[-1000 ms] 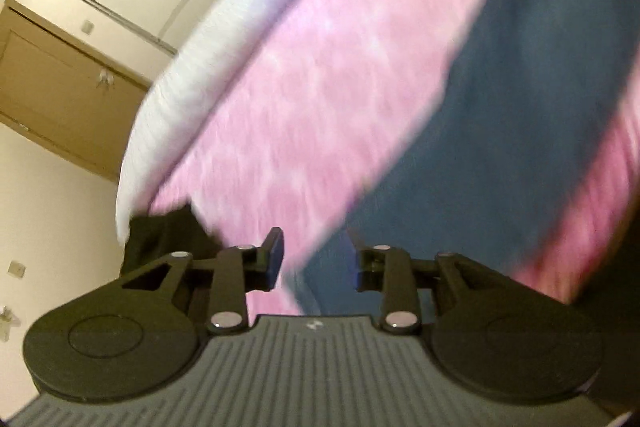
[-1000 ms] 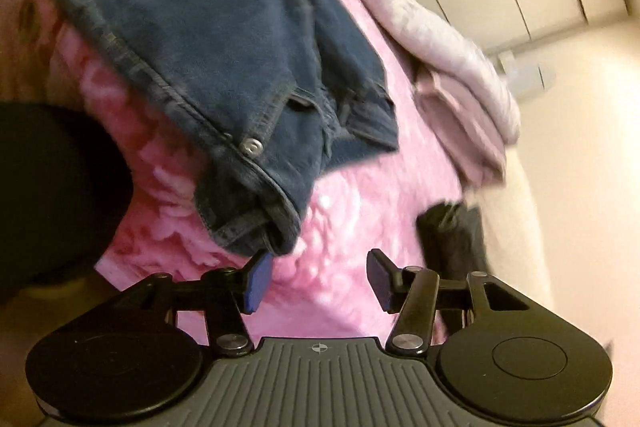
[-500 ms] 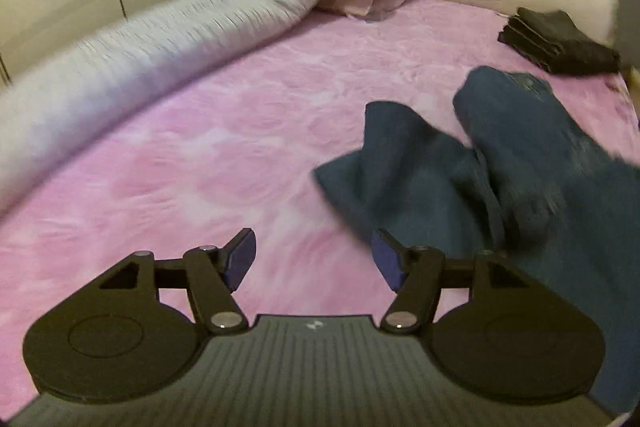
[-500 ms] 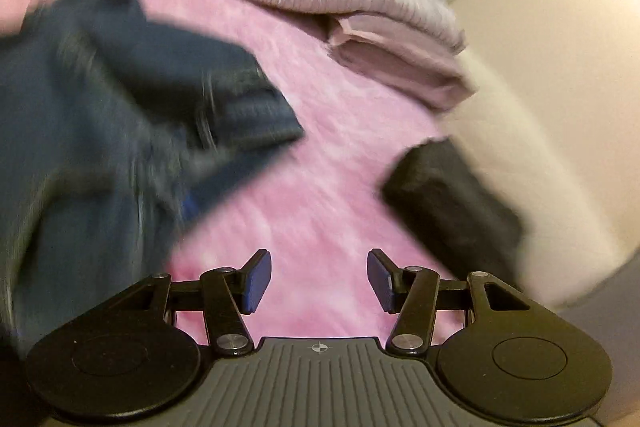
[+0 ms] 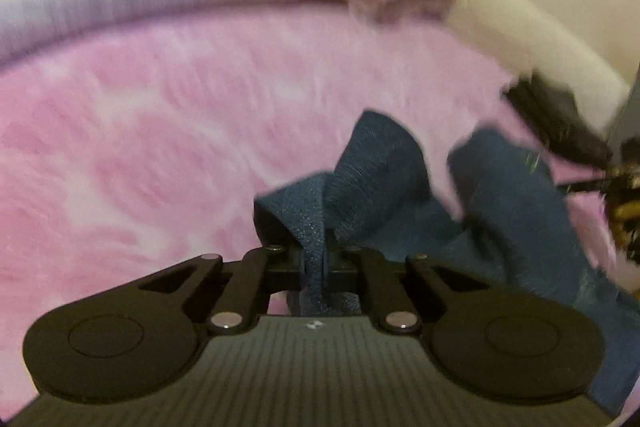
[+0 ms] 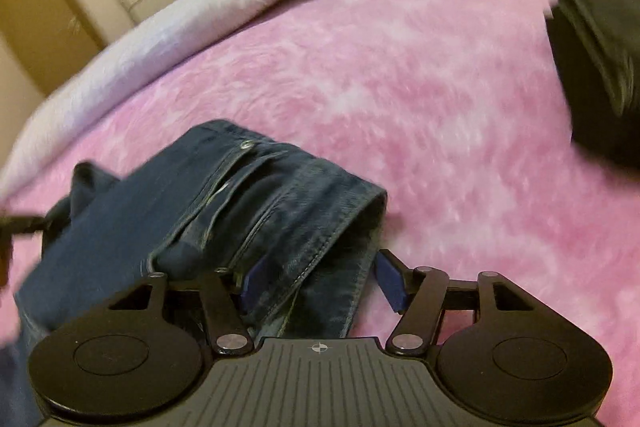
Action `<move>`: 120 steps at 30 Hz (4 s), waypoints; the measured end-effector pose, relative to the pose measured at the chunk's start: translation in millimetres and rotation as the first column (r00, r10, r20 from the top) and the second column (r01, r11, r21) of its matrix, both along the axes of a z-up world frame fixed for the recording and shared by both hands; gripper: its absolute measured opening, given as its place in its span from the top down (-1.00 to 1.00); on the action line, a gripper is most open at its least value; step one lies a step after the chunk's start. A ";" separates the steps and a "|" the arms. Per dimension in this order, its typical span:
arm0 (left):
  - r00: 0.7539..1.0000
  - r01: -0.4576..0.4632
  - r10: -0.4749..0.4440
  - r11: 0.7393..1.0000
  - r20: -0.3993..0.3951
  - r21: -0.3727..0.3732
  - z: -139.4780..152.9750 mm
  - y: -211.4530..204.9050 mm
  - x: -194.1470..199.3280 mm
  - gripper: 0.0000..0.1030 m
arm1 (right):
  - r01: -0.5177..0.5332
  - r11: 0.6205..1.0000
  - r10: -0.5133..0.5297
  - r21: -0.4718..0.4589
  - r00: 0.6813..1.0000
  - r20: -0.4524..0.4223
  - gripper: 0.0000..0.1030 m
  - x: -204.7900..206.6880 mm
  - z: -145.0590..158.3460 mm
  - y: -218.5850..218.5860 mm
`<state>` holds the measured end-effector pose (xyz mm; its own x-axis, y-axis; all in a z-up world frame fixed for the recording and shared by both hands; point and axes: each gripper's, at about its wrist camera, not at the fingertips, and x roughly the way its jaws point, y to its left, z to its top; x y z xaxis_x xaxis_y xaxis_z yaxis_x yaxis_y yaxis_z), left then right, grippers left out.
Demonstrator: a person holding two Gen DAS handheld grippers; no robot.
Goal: Fold clothes
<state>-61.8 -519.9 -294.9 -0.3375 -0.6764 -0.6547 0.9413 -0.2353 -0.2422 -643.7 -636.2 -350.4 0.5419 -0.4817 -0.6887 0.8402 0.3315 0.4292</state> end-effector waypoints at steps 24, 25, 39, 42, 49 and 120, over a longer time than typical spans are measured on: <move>0.818 -0.162 0.203 0.979 0.538 -0.123 5.0 237.2 89.3 0.02 | -0.039 0.987 0.015 -0.153 0.988 -0.155 -0.08 42.2 36.4 26.3; 0.788 -0.066 0.113 0.993 0.605 -0.099 -7.2 230.4 77.0 0.01 | -0.026 0.989 0.003 -0.145 0.988 -0.156 -0.10 39.7 33.5 25.3; 0.489 0.198 -0.123 0.980 0.863 0.028 9.3 166.9 87.5 0.85 | -0.165 0.957 0.100 -0.237 0.960 -0.260 -0.13 88.0 43.1 50.8; 0.391 0.199 -0.062 0.980 0.918 -0.018 33.4 110.0 98.8 0.81 | -0.200 0.945 0.128 -0.261 0.955 -0.267 -0.14 105.4 47.3 53.3; 0.348 0.087 0.080 0.989 0.934 -0.117 28.4 -7.8 121.0 -0.32 | -0.267 0.927 0.188 -0.264 0.939 -0.289 -0.14 139.4 52.6 61.3; -0.116 0.220 -0.252 0.937 0.961 0.272 -89.7 292.9 194.5 0.80 | -0.224 0.941 0.148 -0.253 0.946 -0.287 -0.04 136.5 51.8 116.9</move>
<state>132.7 -226.9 -384.7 0.5243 -0.7077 -0.4736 0.0738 -0.5163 0.8532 -507.2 -519.3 -298.6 0.4606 -0.5821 -0.6701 0.8205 0.5671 0.0713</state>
